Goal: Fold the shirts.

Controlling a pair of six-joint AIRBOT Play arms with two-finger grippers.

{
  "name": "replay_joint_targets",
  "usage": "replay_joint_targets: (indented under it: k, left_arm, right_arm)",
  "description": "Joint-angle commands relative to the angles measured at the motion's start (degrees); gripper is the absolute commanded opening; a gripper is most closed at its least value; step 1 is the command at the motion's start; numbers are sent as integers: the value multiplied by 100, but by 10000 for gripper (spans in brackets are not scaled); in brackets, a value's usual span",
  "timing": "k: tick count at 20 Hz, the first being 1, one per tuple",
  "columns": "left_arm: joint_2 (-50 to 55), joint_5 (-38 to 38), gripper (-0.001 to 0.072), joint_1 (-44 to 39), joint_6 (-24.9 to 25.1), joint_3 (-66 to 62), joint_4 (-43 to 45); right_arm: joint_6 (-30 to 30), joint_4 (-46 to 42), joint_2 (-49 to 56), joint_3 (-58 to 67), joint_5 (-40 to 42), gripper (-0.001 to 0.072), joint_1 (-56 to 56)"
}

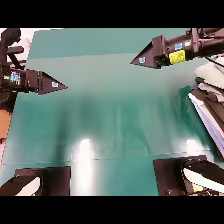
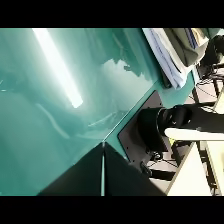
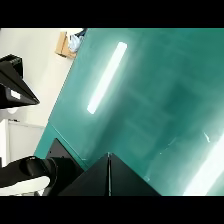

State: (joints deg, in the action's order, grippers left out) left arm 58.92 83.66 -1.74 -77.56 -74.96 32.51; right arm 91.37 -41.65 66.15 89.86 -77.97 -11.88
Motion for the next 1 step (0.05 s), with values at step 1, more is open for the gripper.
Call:
replay_joint_targets:
  k: [1]
  left_arm:
    - [2,-74,25,0,-2,-2,0]
  right_arm:
    - [2,0,4,-2,0,21,-7]
